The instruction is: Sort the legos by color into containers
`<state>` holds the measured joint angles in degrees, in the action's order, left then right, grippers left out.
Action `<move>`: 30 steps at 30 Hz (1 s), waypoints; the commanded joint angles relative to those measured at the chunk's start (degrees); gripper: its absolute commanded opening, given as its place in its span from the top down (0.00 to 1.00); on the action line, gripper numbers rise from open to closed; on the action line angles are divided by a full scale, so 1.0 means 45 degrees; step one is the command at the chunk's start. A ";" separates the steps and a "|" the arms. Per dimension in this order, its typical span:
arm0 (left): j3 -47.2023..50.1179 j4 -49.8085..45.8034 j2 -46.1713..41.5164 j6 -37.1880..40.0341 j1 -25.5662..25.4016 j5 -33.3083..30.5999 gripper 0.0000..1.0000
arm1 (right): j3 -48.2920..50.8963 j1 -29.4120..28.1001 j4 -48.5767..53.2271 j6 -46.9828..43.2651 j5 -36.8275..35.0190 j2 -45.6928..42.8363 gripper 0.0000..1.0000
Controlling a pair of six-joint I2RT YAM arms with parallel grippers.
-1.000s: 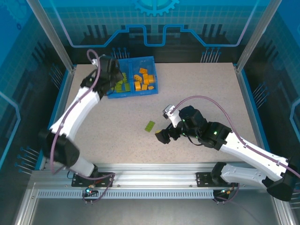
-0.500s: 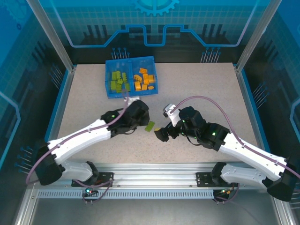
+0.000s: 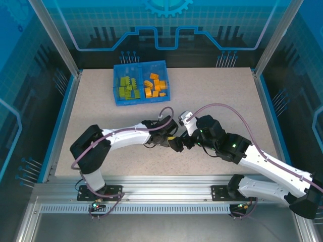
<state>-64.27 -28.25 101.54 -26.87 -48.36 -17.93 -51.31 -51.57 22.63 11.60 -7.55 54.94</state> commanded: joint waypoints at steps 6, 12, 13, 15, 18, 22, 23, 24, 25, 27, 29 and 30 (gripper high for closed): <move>-0.0417 0.1221 0.1351 0.1045 0.1052 0.1602 0.38 | 0.0523 0.0254 0.0064 0.0141 -0.0273 -0.0256 0.00; -0.0351 0.1087 0.1850 0.0915 0.1091 0.1739 0.52 | 0.0524 0.0307 0.0078 0.0177 -0.0238 -0.0255 0.00; -0.0293 0.1014 0.1850 0.0885 0.1083 0.1703 0.55 | 0.0523 0.0313 0.0050 0.0185 -0.0241 -0.0255 0.00; -0.0116 0.0935 0.1795 0.0857 0.1079 0.1506 0.60 | 0.0523 0.0308 0.0030 0.0197 -0.0223 -0.0255 0.00; 0.0172 0.0973 0.1541 0.0724 0.1134 0.1310 0.66 | 0.0534 0.0328 -0.0039 0.0197 -0.0115 -0.0217 0.00; 0.0489 0.1230 0.0672 0.0370 0.1257 0.1320 0.70 | 0.0505 0.0328 -0.0049 0.0216 -0.0044 -0.0111 0.00; 0.0527 0.1284 0.0415 0.0304 0.1296 0.1251 0.70 | 0.0505 0.0329 -0.0050 0.0235 -0.0022 -0.0099 0.00; 0.0566 0.1299 0.0111 0.0217 0.1359 0.1082 0.70 | 0.0483 0.0330 -0.0047 0.0236 -0.0015 -0.0117 0.00; 0.0604 0.1318 -0.0208 0.0155 0.1438 0.0863 0.70 | 0.0485 0.0351 -0.0033 0.0249 -0.0002 -0.0136 0.00; 0.0630 0.1335 -0.0794 0.0008 0.1632 0.0458 0.71 | 0.0505 0.0347 -0.0042 0.0271 -0.0005 -0.0176 0.00; 0.0679 0.1413 -0.1317 -0.0114 0.1937 0.0237 0.70 | 0.0538 0.0353 -0.0064 0.0275 -0.0024 -0.0232 0.00; 0.0703 0.1493 -0.1595 -0.0206 0.2143 0.0127 0.70 | 0.0552 0.0375 -0.0069 0.0299 -0.0043 -0.0236 0.00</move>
<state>-61.65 -22.87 99.02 -25.63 -40.77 -14.63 -49.30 -50.57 23.24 12.03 -8.12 54.59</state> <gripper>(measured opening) 0.319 0.999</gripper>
